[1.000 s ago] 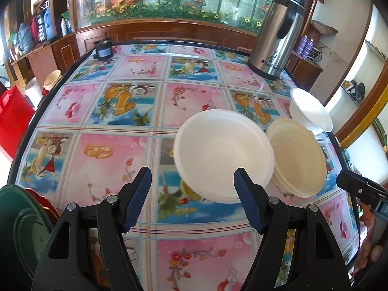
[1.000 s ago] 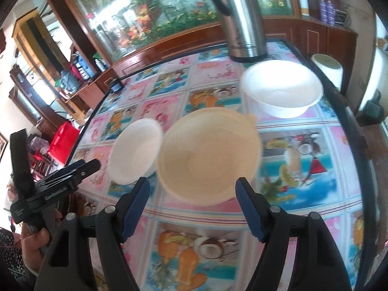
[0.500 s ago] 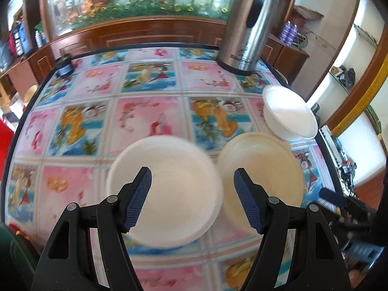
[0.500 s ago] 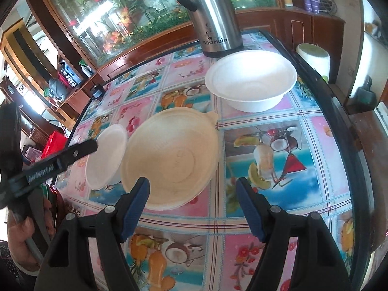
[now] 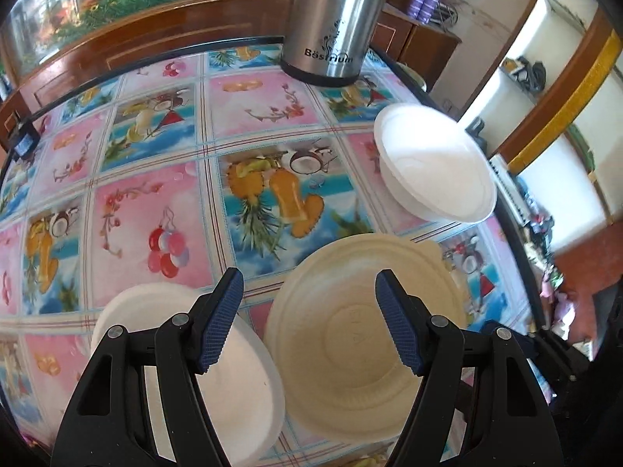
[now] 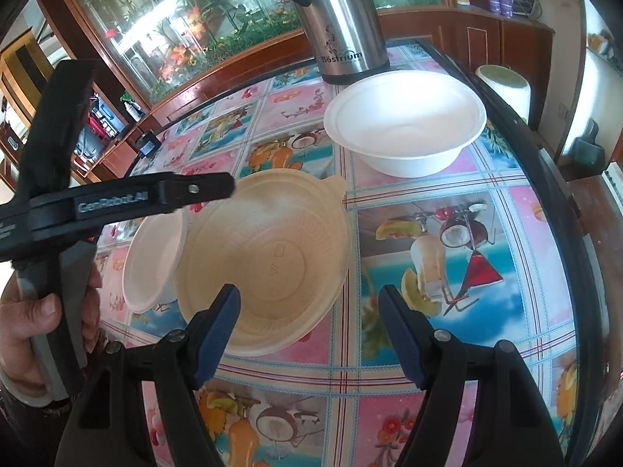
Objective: Organize plates and bowls
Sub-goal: 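Close the left gripper on the rim of the cream bowl, then lift the cream bowl with the left gripper and carry it over the green basin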
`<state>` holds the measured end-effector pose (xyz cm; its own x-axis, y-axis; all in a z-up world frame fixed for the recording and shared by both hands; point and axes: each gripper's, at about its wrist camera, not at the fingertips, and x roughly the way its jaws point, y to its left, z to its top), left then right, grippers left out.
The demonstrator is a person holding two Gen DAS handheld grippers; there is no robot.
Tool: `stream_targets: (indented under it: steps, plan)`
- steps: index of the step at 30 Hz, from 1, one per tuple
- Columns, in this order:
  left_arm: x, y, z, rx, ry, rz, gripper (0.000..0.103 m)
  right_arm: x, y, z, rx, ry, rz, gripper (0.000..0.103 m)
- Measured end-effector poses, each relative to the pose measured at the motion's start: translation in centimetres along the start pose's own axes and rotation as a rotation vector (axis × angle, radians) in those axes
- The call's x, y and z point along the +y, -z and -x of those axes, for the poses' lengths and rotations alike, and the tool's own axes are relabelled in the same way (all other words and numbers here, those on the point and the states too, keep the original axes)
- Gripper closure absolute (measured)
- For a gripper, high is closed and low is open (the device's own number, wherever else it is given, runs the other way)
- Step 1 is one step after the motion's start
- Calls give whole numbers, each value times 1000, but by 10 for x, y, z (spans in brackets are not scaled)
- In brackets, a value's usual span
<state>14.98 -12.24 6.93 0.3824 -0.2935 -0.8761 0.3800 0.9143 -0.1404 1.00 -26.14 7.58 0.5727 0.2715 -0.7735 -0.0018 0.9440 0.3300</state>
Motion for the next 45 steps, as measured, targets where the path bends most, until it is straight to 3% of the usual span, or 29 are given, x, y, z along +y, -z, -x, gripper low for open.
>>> stream_targets:
  steps: [13,19,23,28,35,38,42,45]
  plan:
    - [3,-2,-19,55,5,-43,32,4,0,-6,-13,-8,-10,30]
    - [0,-3,-20,61,16,-60,32,6,0,-9,-14,-10,-13,43]
    - [-2,-2,-23,67,25,-73,33,7,0,-11,-12,-8,-9,46]
    - [-2,1,-24,74,7,-86,54,8,2,-10,-17,-4,1,56]
    - [8,7,-23,79,-5,-63,59,5,6,-13,-18,-26,-14,70]
    - [13,9,-21,70,-26,-52,69,8,9,-16,-11,-21,-5,78]
    - [19,12,-20,68,-49,-47,80,11,10,-16,-14,-21,0,80]
    - [21,16,-17,68,-60,-48,81,11,9,-17,-17,-25,-3,82]
